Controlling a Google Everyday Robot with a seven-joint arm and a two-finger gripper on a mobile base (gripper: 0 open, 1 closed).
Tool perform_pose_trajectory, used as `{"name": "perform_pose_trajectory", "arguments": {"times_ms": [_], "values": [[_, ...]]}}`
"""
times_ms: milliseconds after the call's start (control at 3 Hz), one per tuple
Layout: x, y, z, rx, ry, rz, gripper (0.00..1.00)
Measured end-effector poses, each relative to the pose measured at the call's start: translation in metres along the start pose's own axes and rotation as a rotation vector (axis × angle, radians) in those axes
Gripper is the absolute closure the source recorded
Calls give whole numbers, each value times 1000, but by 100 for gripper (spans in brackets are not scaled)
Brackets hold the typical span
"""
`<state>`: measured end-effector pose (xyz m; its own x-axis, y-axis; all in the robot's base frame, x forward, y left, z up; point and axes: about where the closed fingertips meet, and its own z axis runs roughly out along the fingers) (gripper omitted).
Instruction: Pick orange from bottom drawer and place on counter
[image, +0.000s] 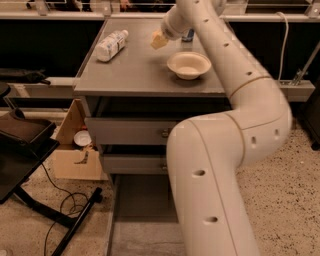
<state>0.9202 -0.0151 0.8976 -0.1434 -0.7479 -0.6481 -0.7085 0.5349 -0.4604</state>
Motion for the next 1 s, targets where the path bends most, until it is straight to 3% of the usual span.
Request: {"name": "perform_pose_trajectory", "arguments": {"times_ms": [333, 667, 1000], "values": [[10, 24, 41, -50, 52, 3, 100], [10, 43, 57, -100, 60, 7, 76], [10, 43, 57, -100, 60, 7, 51]]}}
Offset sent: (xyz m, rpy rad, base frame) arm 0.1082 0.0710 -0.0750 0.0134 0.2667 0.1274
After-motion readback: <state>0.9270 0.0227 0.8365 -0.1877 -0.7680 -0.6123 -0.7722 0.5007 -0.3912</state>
